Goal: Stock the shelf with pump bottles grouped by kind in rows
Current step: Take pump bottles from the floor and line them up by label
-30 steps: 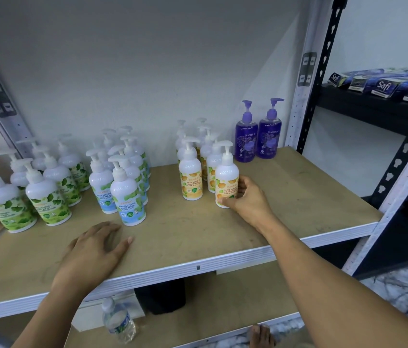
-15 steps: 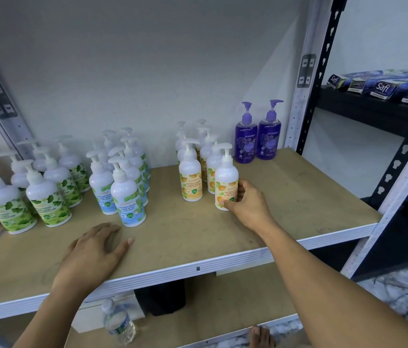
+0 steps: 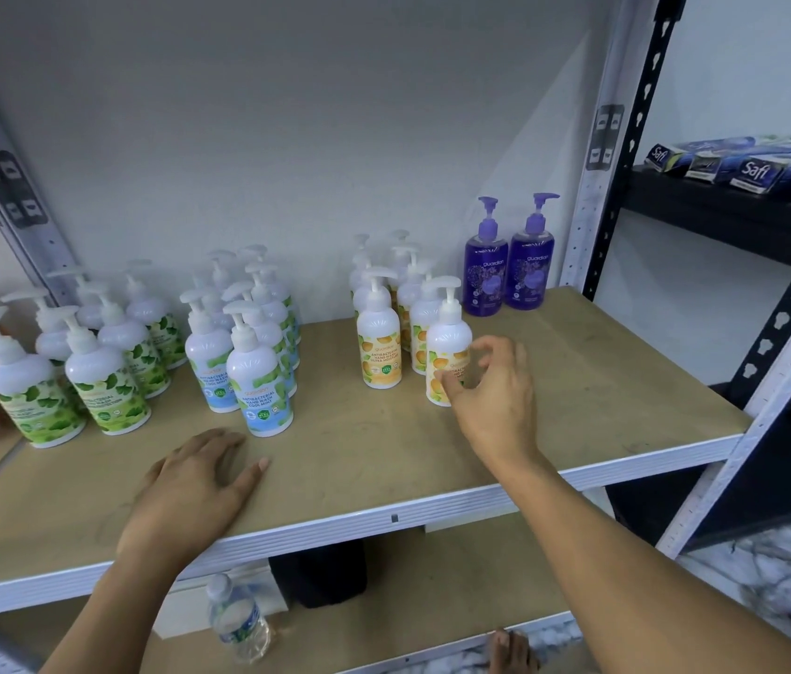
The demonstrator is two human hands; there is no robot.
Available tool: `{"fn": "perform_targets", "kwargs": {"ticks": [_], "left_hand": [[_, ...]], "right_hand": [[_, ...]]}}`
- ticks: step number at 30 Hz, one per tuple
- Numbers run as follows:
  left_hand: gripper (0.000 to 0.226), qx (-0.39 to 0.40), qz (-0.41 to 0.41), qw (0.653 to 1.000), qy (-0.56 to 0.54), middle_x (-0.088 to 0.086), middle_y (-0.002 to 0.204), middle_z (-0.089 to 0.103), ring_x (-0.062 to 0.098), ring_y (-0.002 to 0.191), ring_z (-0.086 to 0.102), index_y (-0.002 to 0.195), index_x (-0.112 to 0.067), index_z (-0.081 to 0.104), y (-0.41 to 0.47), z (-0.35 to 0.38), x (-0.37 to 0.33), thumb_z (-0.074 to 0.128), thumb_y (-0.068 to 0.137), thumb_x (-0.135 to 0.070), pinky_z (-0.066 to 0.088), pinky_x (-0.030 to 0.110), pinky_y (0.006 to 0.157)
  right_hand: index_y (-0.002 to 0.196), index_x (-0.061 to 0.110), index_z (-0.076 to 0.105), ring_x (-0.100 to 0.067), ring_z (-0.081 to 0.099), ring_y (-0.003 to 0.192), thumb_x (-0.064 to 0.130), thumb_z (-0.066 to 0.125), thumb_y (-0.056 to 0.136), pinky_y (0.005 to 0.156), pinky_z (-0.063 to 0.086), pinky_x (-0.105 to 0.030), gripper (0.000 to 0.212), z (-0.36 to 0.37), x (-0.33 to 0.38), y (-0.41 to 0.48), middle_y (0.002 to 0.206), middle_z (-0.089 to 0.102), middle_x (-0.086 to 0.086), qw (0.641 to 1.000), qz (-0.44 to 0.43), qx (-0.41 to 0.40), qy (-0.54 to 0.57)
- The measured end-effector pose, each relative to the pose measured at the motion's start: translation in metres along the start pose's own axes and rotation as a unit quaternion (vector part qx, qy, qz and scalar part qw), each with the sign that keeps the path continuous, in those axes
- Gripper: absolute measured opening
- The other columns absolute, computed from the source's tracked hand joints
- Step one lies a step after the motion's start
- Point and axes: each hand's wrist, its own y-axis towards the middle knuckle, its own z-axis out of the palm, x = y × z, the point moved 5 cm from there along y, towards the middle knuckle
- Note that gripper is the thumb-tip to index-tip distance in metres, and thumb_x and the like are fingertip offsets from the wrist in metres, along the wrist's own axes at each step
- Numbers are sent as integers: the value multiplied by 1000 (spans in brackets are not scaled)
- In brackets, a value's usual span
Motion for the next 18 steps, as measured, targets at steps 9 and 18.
{"fn": "perform_targets", "kwargs": {"ticks": [9, 18], "left_hand": [[59, 2, 8, 1000, 9, -11, 148, 48, 17, 134, 45, 133, -35, 56, -2, -3, -4, 44, 88, -72, 34, 40, 114], [56, -4, 17, 1000, 5, -12, 151, 43, 12, 140, 36, 136, -35, 55, -7, -6, -6, 44, 92, -67, 24, 35, 117]], "right_hand": [[124, 17, 61, -18, 64, 96, 22, 82, 80, 86, 54, -39, 48, 73, 45, -23, 110, 66, 0, 991, -61, 96, 65], [125, 5, 56, -32, 58, 112, 17, 77, 84, 92, 46, -36, 47, 106, 40, -12, 120, 62, -14, 996, 45, 78, 0]]}}
